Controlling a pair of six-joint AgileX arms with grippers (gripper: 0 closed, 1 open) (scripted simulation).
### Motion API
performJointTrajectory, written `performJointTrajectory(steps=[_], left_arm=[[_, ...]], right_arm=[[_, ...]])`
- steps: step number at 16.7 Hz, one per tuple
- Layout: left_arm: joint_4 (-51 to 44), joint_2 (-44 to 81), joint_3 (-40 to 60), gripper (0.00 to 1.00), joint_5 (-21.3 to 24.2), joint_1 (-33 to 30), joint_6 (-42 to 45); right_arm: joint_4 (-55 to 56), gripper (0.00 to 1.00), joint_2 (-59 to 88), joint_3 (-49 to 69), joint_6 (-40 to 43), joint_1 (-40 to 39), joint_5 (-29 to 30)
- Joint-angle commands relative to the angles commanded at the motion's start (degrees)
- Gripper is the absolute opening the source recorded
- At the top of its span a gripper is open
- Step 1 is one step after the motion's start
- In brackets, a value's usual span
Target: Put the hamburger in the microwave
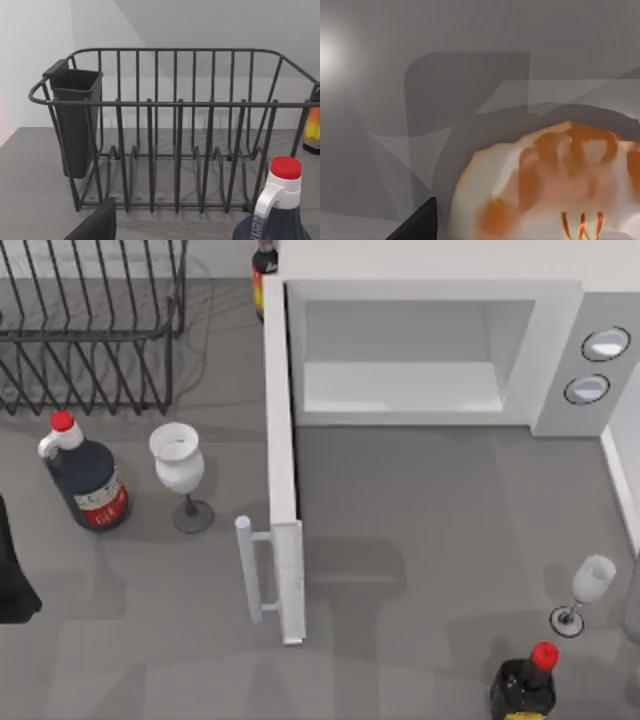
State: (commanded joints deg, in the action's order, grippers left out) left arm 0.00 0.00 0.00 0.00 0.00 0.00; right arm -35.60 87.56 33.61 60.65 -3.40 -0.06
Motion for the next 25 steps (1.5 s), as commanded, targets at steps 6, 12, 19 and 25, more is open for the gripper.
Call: performJointTrajectory(steps=[6, 12, 19, 25], left_arm=[[0.0, 0.0, 0.0, 1.00, 0.0, 0.0, 0.0], [0.0, 0.0, 0.0, 1.00, 0.0, 0.0, 0.0], [0.0, 0.0, 0.0, 1.00, 0.0, 0.0, 0.0], [0.0, 0.0, 0.0, 1.00, 0.0, 0.0, 0.0]], right_arm=[[2.3, 1.00, 1.6, -1.2, -0.1, -0.1, 0.0], [2.3, 0.55, 1.6, -1.2, -0.1, -0.1, 0.0], [2.3, 0.02, 1.6, -1.2, -0.1, -0.1, 0.0], [2.3, 0.00, 1.6, -1.2, -0.1, -0.1, 0.0]])
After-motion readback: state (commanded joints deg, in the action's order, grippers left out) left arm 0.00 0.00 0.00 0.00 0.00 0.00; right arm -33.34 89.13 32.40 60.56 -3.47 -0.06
